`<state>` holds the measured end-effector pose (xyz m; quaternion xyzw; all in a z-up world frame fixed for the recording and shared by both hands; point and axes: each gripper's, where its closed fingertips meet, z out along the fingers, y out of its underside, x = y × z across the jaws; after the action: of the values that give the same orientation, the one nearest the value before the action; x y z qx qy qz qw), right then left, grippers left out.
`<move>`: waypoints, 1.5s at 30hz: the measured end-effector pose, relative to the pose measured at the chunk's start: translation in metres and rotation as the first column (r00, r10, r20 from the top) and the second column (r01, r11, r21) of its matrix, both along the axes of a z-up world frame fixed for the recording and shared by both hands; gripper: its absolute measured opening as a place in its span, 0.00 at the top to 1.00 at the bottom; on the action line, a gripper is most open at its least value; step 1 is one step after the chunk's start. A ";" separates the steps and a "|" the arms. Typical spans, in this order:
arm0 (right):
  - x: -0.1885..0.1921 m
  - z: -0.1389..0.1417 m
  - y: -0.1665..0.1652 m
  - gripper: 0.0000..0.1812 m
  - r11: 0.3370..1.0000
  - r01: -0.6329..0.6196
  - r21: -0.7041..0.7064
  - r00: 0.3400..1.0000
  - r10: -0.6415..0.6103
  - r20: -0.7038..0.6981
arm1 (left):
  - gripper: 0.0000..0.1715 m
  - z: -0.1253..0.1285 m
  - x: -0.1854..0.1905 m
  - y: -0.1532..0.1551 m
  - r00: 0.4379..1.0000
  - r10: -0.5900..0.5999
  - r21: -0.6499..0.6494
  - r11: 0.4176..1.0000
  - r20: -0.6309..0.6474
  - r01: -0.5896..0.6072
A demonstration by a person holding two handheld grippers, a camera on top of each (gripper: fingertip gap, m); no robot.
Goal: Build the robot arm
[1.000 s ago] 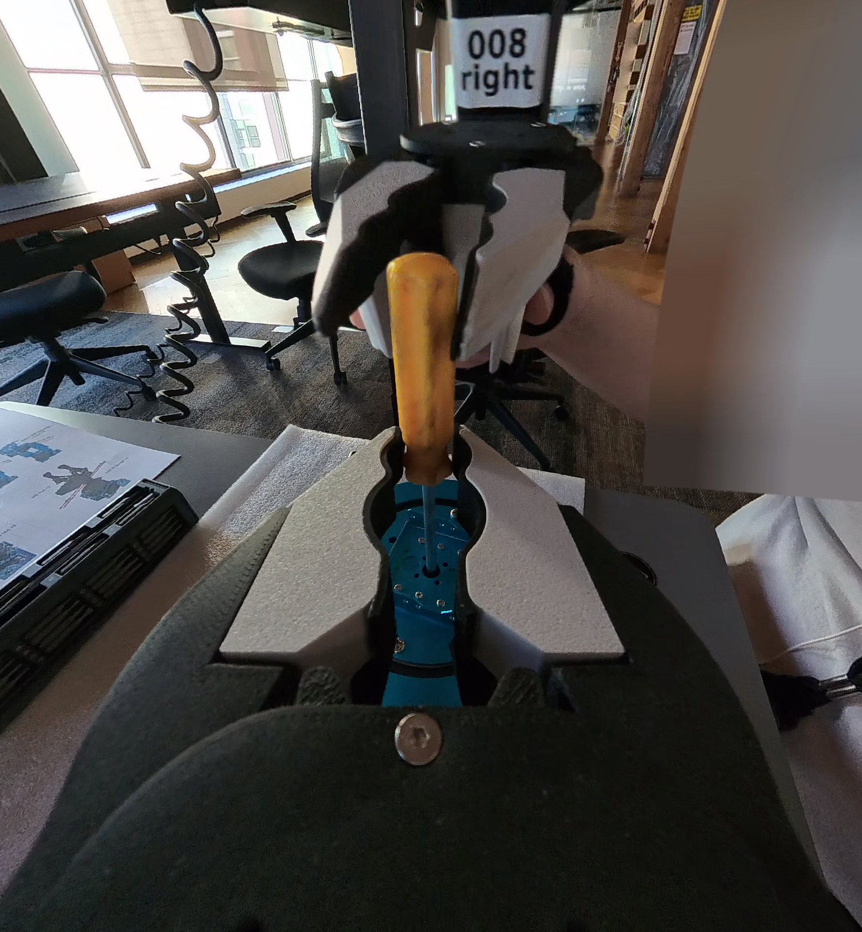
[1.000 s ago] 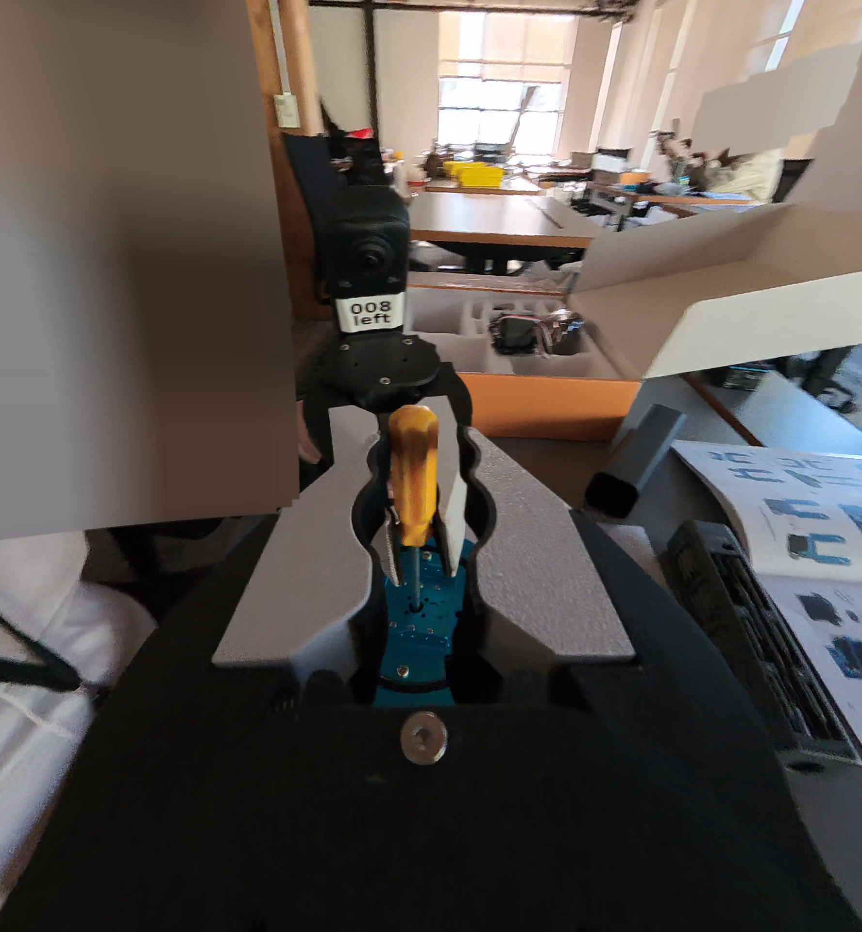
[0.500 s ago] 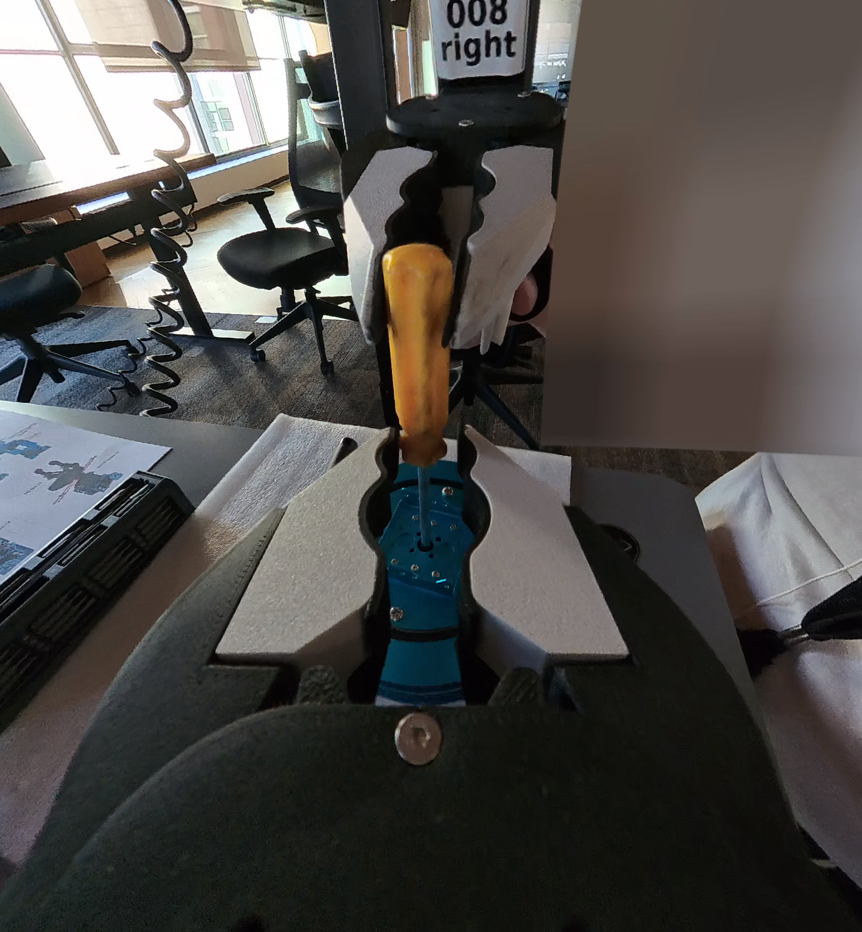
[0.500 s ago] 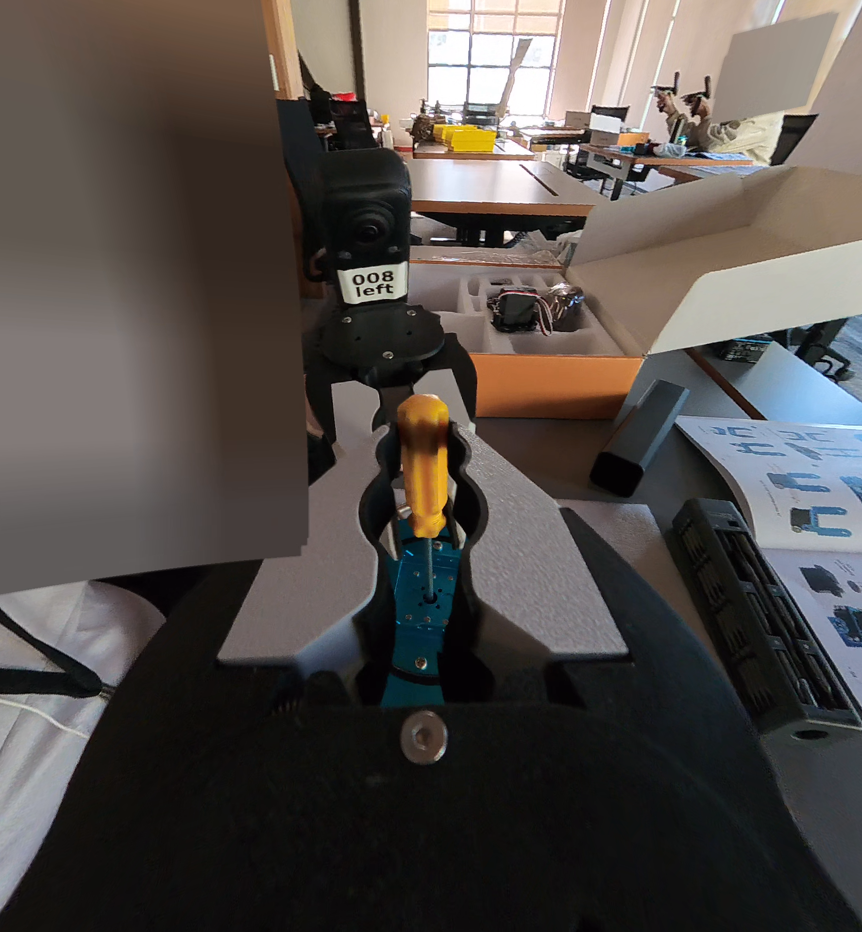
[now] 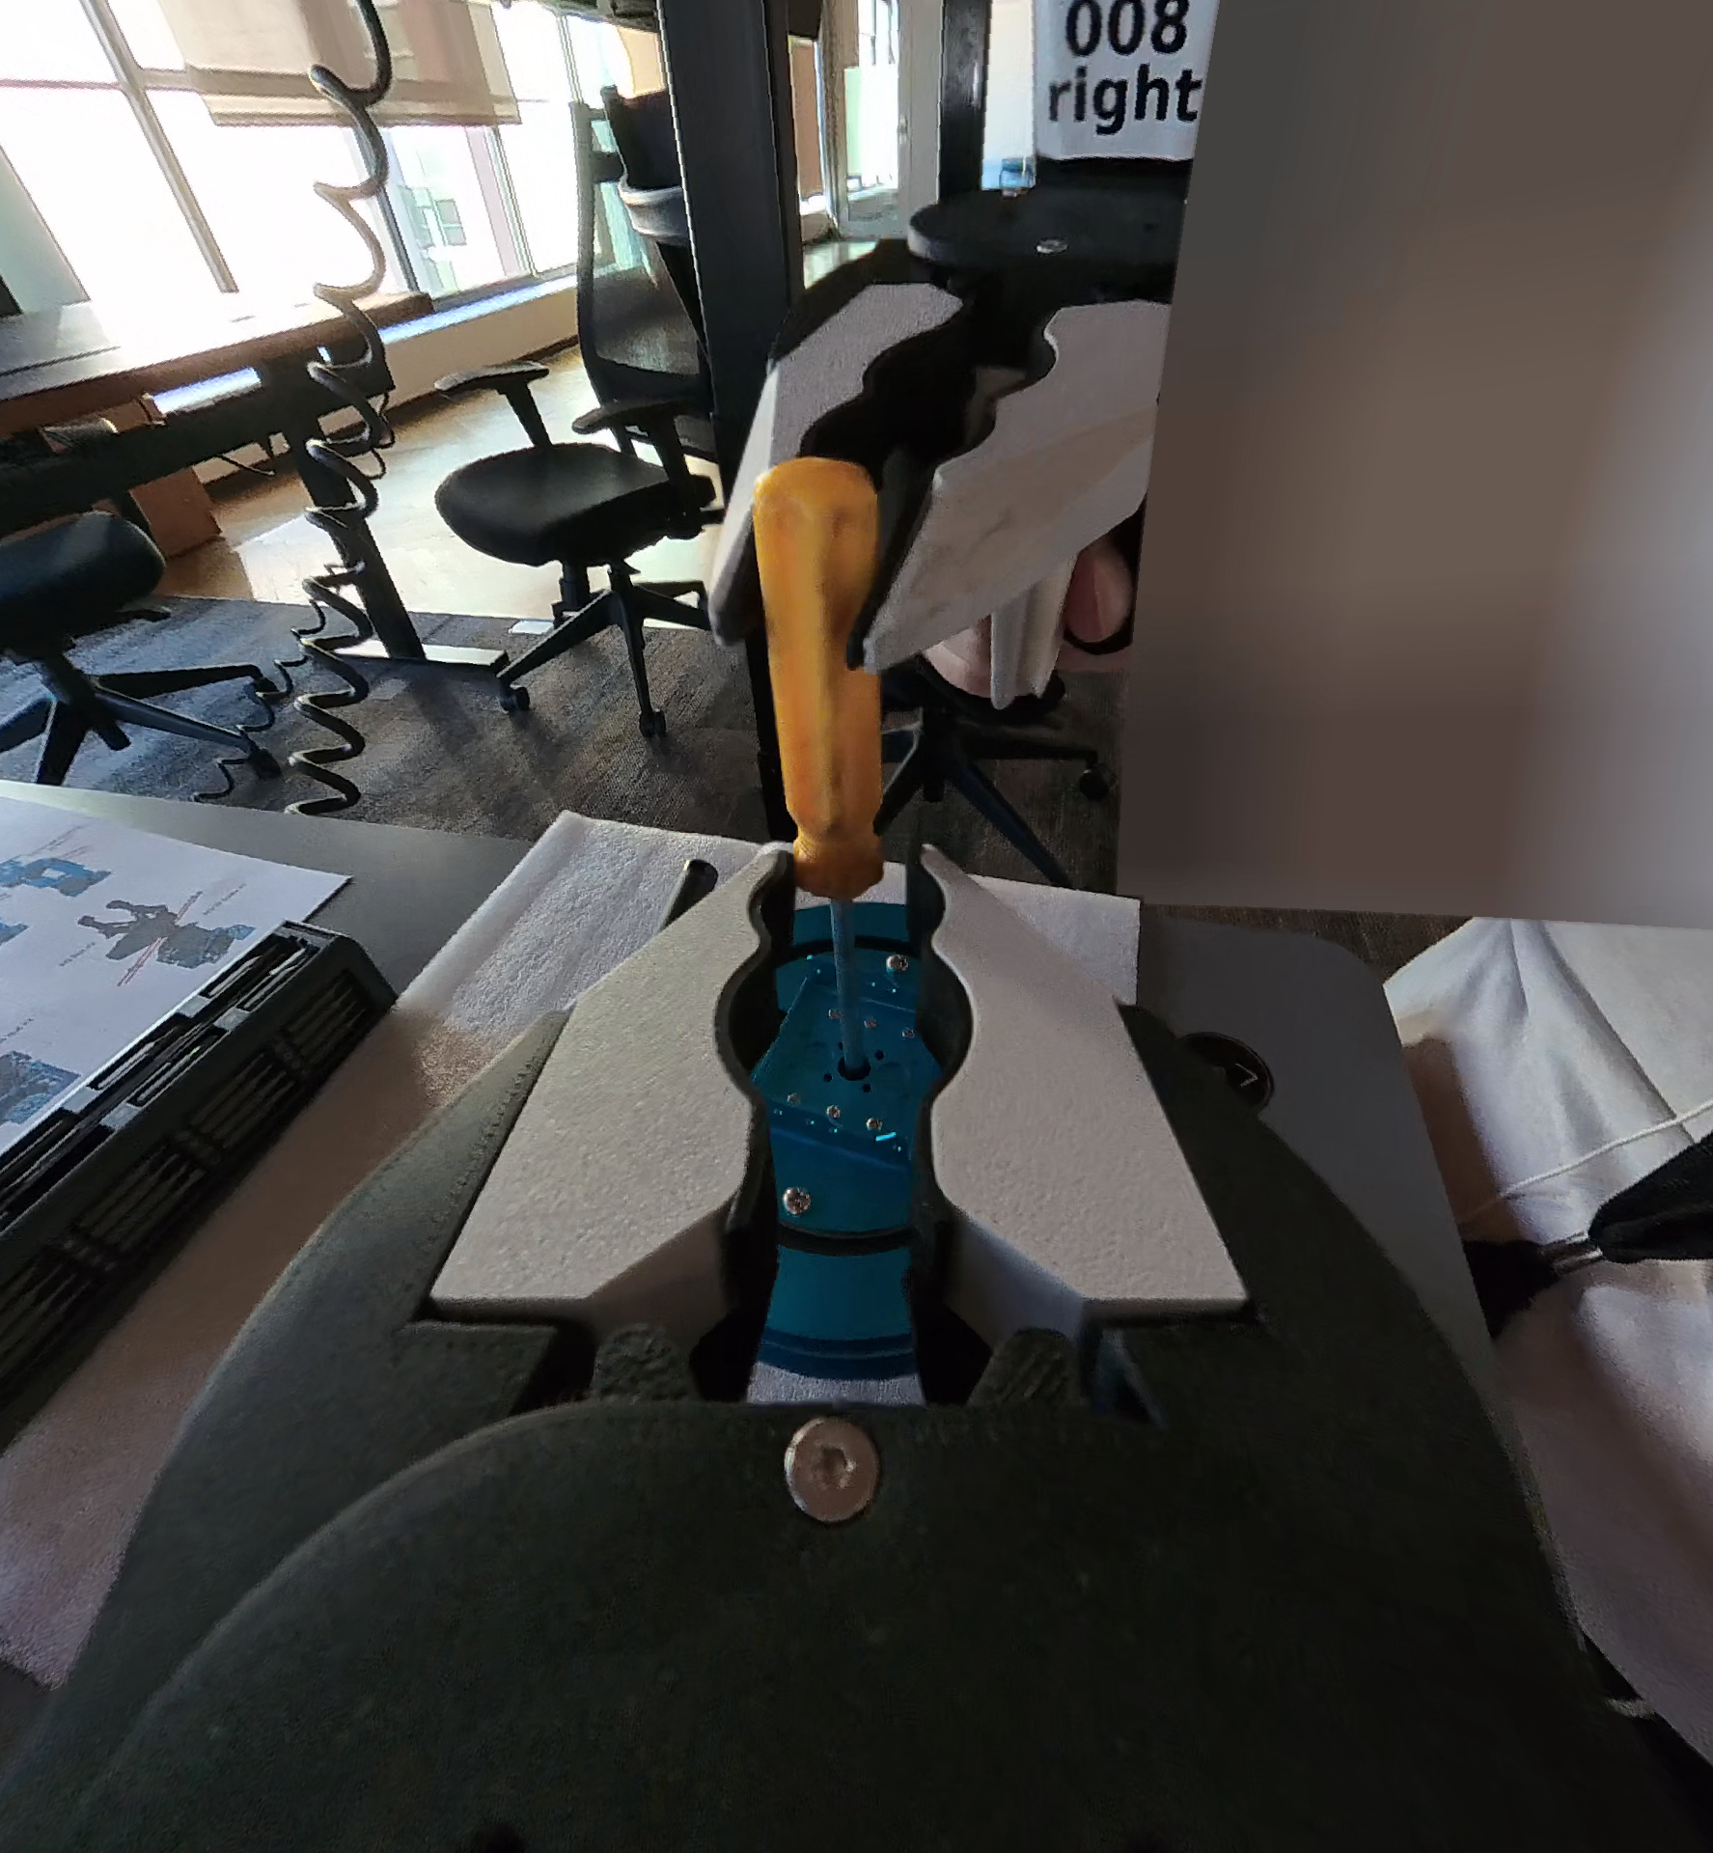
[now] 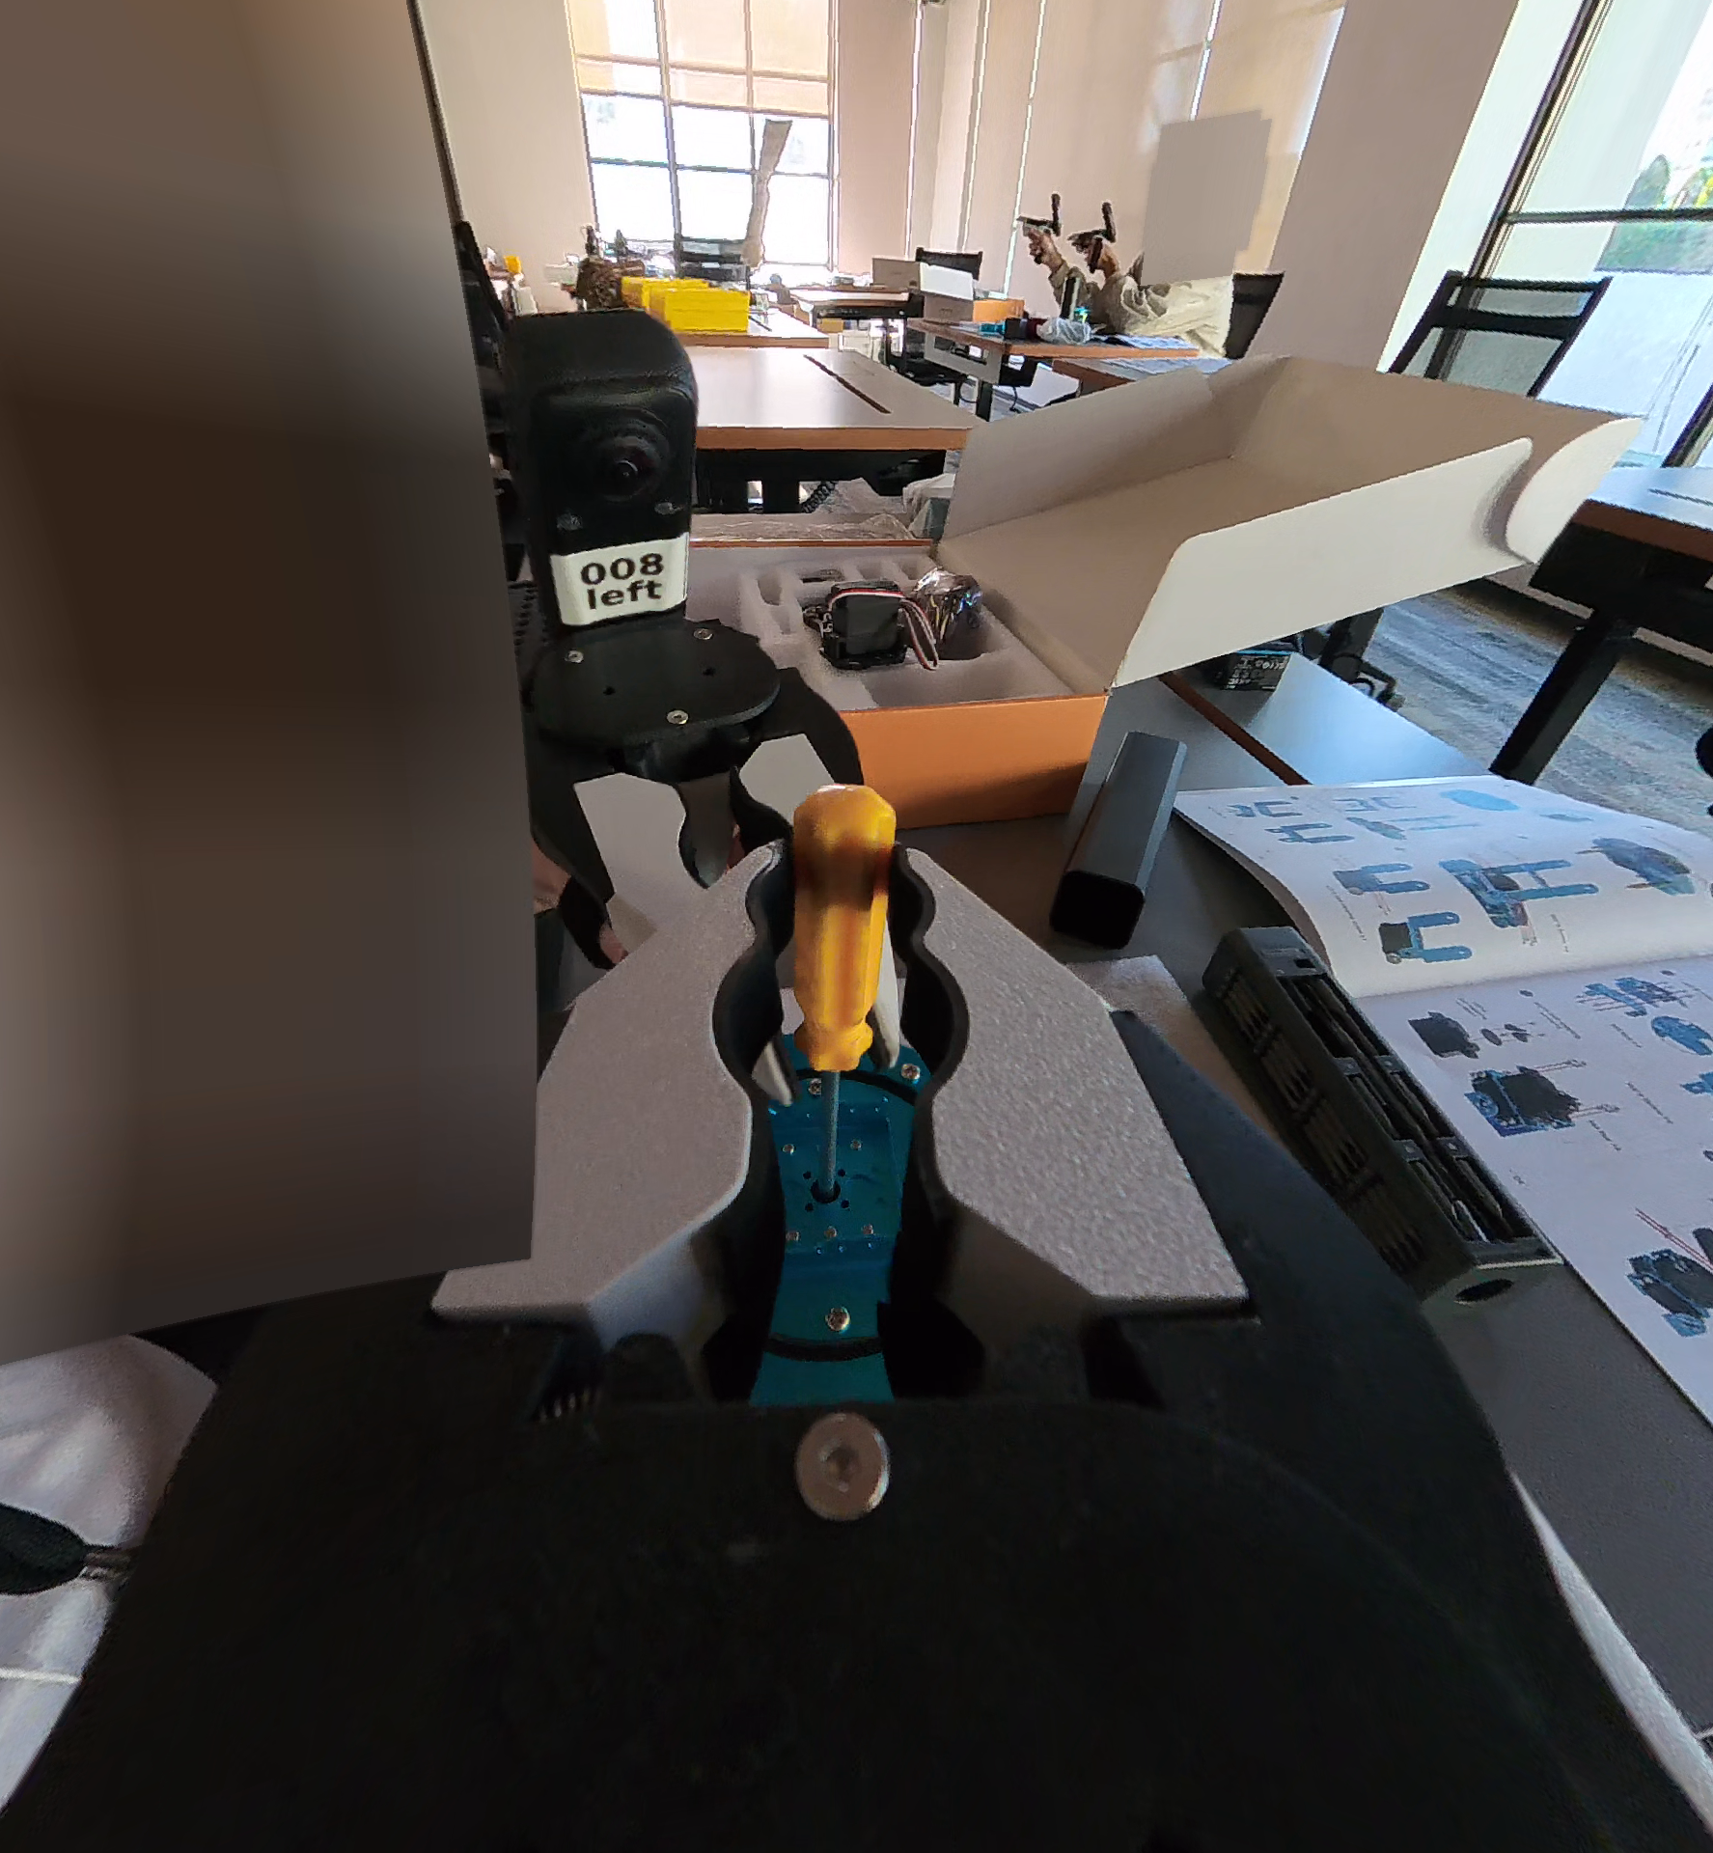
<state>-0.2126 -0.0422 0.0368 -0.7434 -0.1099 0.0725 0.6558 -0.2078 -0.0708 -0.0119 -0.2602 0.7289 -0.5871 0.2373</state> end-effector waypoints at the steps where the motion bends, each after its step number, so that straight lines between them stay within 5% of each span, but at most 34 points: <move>1: 0.001 0.000 0.000 0.90 1.000 -0.004 -0.001 1.000 0.004 -0.010 | 0.89 0.001 0.001 0.000 1.000 0.005 -0.012 1.000 0.007 -0.005; 7: 0.003 0.000 -0.002 0.90 1.000 -0.008 0.005 1.000 0.008 -0.026 | 0.91 0.004 0.004 0.000 1.000 0.020 -0.049 0.999 0.015 -0.019; 14: 0.007 0.002 0.000 0.77 0.976 -0.214 -0.035 0.974 0.216 0.067 | 0.91 0.004 0.004 0.001 1.000 0.012 -0.062 0.998 0.003 -0.012; 20: -0.006 0.003 -0.003 0.91 0.892 -0.447 -0.062 0.894 0.444 -0.062 | 0.91 0.004 0.003 0.000 1.000 0.011 -0.050 0.999 0.008 -0.010; 24: -0.004 0.002 -0.001 0.91 0.907 -0.417 -0.062 0.908 0.412 -0.081 | 0.91 0.004 0.004 0.001 1.000 0.013 -0.056 0.998 0.003 -0.013; 34: 0.000 0.002 -0.001 0.90 0.999 -0.037 0.023 0.999 0.038 -0.020 | 0.91 0.004 0.003 -0.001 1.000 0.014 -0.044 0.999 0.006 -0.013; 39: -0.001 0.003 0.001 0.85 0.977 -0.211 -0.009 0.977 0.211 -0.033 | 0.91 0.004 0.003 -0.001 1.000 0.013 -0.045 0.999 0.005 -0.013; 45: -0.006 0.001 0.000 0.91 0.939 -0.339 -0.061 0.940 0.337 -0.047 | 0.91 0.004 0.003 0.000 1.000 0.019 -0.044 0.999 0.005 -0.018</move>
<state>-0.2183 -0.0419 0.0374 -0.7339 -0.2216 0.2011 0.6098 -0.2045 -0.0709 -0.0083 -0.2706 0.7128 -0.6014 0.2389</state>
